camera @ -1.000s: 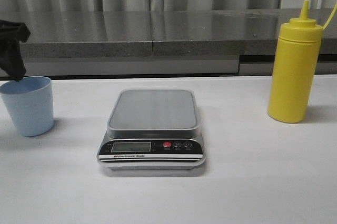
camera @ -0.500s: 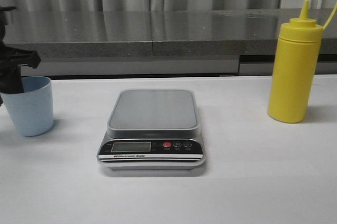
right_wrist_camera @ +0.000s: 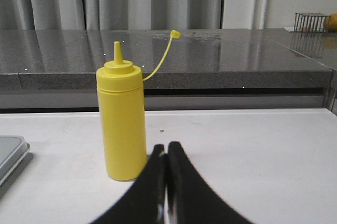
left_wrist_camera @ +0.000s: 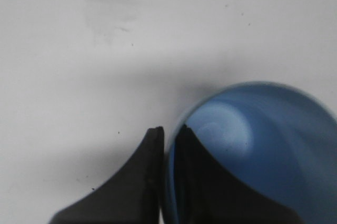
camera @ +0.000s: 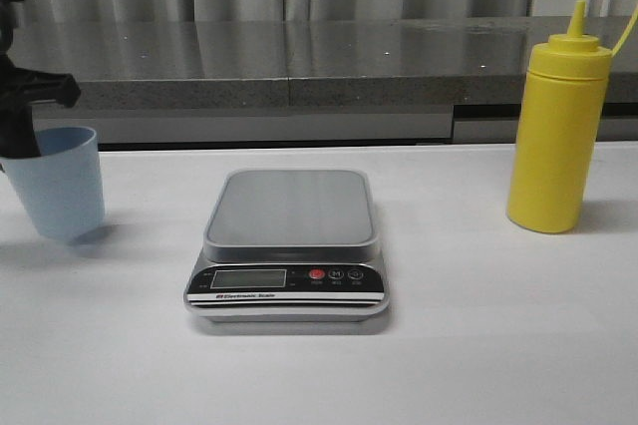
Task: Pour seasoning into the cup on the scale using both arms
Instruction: 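Lift the blue cup and carry it over the scale, then lower the cup onto the scale, release, and raise the left gripper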
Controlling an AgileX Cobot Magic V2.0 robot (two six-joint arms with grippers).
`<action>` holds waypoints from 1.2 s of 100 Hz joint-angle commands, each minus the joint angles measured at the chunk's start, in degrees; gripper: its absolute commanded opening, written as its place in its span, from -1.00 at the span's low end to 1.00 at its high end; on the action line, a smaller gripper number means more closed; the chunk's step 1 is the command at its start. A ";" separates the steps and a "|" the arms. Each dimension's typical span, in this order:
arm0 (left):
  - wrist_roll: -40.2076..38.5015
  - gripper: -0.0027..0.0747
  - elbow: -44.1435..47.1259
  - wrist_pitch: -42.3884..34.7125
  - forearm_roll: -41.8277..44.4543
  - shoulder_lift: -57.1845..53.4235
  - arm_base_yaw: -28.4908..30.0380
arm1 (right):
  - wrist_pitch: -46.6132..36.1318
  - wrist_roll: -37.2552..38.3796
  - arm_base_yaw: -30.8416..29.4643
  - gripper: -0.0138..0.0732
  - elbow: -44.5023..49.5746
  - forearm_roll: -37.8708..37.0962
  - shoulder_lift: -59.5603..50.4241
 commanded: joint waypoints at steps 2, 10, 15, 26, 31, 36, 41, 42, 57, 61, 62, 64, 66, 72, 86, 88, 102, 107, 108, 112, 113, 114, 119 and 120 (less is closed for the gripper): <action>0.24 -0.98 -5.13 1.09 -1.01 -3.81 -1.03 | -4.33 -0.12 -0.40 -0.82 -1.06 -0.29 -1.16; 0.33 -0.98 -8.13 3.69 -1.01 -3.91 -2.25 | -4.33 -0.12 -0.40 -0.82 -1.06 -0.29 -1.16; 0.73 -0.98 -9.98 5.22 -1.01 -3.91 -3.39 | -4.33 -0.12 -0.40 -0.82 -1.06 -0.29 -1.16; 0.71 -0.98 -13.57 6.68 -1.01 -3.91 -6.68 | -4.33 -0.12 -0.40 -0.82 -1.06 -0.29 -1.16; 0.71 -0.98 -14.93 6.77 -1.01 -3.91 -8.44 | -4.33 -0.12 -0.40 -0.82 -1.06 -0.29 -1.16; 0.71 -0.98 -16.07 6.81 -1.01 -3.91 -10.32 | -4.33 -0.12 -0.40 -0.82 -1.06 -0.29 -1.16; 0.71 -0.98 -16.99 6.81 -1.01 -3.91 -12.32 | -4.33 -0.12 -0.40 -0.82 -1.06 -0.29 -1.16; 0.71 -0.98 -17.17 6.69 -1.01 -3.91 -12.90 | -4.33 -0.12 -0.40 -0.82 -1.06 -0.29 -1.16; 3.34 -0.98 -17.90 4.87 -1.01 -3.68 -18.80 | -4.33 -0.12 -0.40 -0.82 -1.06 -0.29 -1.16; 3.60 -0.98 -18.04 4.46 -1.01 -3.36 -20.15 | -4.33 -0.12 -0.40 -0.82 -1.06 -0.29 -1.16; 3.60 -0.98 -18.17 4.33 -1.01 -3.20 -20.35 | -4.33 -0.12 -0.40 -0.82 -1.06 -0.29 -1.16; 3.60 -0.98 -18.30 4.33 -1.01 -2.93 -20.91 | -4.33 -0.12 -0.40 -0.82 -1.06 -0.29 -1.16; 3.60 -0.98 -18.45 4.33 -1.01 -2.57 -21.42 | -4.33 -0.12 -0.40 -0.82 -1.06 -0.29 -1.16; 3.60 -0.98 -19.24 4.61 -1.01 -1.34 -22.48 | -4.33 -0.12 -0.40 -0.82 -1.06 -0.29 -1.16; 3.60 -0.98 -21.46 5.03 -1.13 1.90 -24.63 | -4.33 -0.12 -0.40 -0.82 -1.06 -0.29 -1.16; 3.60 -0.98 -21.77 5.14 -1.23 2.33 -24.76 | -4.33 -0.12 -0.40 -0.82 -1.06 -0.29 -1.16; 3.60 -0.98 -23.28 5.93 -1.23 4.75 -25.58 | -4.33 -0.12 -0.40 -0.82 -1.06 -0.29 -1.16; 3.60 -0.98 -23.38 6.04 -1.23 5.45 -25.58 | -4.33 -0.12 -0.40 -0.82 -1.06 -0.29 -1.16; 3.60 -0.98 -23.38 6.04 -1.23 5.60 -25.58 | -4.33 -0.12 -0.40 -0.82 -1.06 -0.29 -1.16; 3.60 -0.98 -23.38 6.30 -1.23 5.95 -25.46 | -4.33 -0.12 -0.40 -0.82 -1.06 -0.29 -1.16; 3.60 -0.98 -23.38 6.33 -1.23 6.15 -25.46 | -4.33 -0.12 -0.40 -0.82 -1.06 -0.29 -1.16; 3.60 -0.98 -23.38 6.41 -1.23 6.22 -25.46 | -4.33 -0.12 -0.40 -0.82 -1.06 -0.29 -1.16; 3.60 -0.98 -23.43 6.55 -1.23 6.59 -25.46 | -4.33 -0.12 -0.40 -0.82 -1.06 -0.29 -1.16; 3.60 -0.98 -23.43 6.55 -1.23 6.74 -25.46 | -4.33 -0.12 -0.40 -0.82 -1.06 -0.29 -1.16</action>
